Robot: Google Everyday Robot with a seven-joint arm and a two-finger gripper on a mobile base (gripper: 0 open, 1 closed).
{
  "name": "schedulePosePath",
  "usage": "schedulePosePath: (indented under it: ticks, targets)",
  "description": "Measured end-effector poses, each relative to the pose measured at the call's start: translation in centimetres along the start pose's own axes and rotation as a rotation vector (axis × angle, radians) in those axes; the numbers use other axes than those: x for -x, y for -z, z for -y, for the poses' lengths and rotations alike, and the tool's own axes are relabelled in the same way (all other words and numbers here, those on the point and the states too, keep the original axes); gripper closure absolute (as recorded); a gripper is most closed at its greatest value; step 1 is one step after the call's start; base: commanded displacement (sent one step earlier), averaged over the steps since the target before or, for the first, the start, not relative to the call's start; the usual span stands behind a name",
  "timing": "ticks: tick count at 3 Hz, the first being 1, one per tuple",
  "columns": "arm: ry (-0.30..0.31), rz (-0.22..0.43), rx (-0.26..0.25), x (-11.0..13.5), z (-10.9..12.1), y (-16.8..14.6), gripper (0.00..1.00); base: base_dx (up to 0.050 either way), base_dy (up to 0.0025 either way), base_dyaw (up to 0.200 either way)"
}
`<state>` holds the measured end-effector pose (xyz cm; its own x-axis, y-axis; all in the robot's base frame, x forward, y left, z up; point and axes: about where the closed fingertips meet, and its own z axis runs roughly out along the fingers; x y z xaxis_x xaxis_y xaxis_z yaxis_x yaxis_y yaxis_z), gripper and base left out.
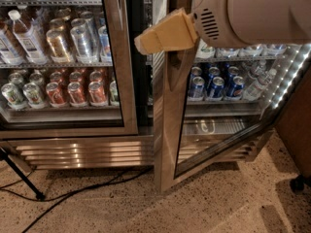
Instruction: Open right fridge door
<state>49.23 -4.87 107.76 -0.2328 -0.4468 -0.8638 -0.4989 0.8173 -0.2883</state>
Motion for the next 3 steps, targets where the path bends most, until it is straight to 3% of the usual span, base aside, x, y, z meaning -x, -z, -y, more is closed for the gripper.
schedulePosePath:
  ticks: [3]
  targets:
    - [0.007, -0.008, -0.028, 0.09, 0.39, 0.64, 0.0, 0.0, 0.0, 0.0]
